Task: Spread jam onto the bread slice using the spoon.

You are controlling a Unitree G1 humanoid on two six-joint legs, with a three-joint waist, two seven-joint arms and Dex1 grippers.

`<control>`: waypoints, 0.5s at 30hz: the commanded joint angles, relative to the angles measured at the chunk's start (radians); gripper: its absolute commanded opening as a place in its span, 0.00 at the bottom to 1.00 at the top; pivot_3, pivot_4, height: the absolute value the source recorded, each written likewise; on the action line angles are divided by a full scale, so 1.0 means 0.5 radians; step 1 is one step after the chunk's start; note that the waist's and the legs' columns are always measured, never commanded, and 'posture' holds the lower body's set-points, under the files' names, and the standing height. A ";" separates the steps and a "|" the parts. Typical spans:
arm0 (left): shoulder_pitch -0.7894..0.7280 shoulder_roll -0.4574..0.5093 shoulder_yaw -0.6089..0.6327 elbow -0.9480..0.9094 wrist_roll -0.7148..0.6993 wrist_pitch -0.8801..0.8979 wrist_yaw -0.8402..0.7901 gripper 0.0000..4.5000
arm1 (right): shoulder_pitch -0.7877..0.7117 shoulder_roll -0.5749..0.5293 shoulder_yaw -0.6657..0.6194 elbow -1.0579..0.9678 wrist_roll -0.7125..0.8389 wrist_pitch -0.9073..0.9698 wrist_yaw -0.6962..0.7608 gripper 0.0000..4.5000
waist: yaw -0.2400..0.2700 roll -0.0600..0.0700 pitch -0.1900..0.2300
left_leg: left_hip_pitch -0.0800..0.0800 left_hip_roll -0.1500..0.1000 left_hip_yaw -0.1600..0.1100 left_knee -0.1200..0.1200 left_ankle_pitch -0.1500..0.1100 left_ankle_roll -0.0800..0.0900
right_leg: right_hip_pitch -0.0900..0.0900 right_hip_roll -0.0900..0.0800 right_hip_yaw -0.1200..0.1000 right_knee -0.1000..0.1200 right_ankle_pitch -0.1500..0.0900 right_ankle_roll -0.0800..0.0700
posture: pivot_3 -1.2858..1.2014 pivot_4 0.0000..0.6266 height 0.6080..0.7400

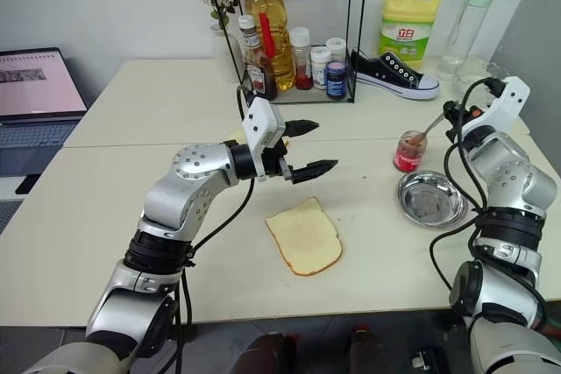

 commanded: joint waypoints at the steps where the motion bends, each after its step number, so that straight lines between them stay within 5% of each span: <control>1: -0.043 0.002 0.015 -0.041 0.002 -0.040 -0.015 1.00 | 0.011 -0.046 0.130 -0.140 -0.124 -0.150 0.104 0.01 | 0.000 0.000 0.000 | 0.000 0.000 0.000 0.000 0.000 0.000 | 0.000 0.000 0.000 0.000 0.000 0.000 | 0.52 0.24 1.00; 7: -0.027 0.010 0.020 -0.060 0.002 -0.037 -0.013 1.00 | 0.106 -0.096 0.396 -0.155 -0.394 -0.412 0.274 0.01 | 0.002 0.000 0.000 | 0.000 0.000 0.000 0.000 0.000 0.000 | 0.000 0.000 0.000 0.000 0.000 0.000 | 0.52 0.24 1.00; 15: -0.019 0.018 0.029 -0.080 -0.001 -0.026 -0.007 1.00 | 0.112 -0.043 0.401 -0.131 -0.416 -0.379 0.329 0.01 | 0.002 0.000 0.000 | 0.000 0.000 -0.001 0.001 0.000 -0.001 | 0.000 0.000 0.000 0.000 0.000 0.000 | 0.52 0.24 1.00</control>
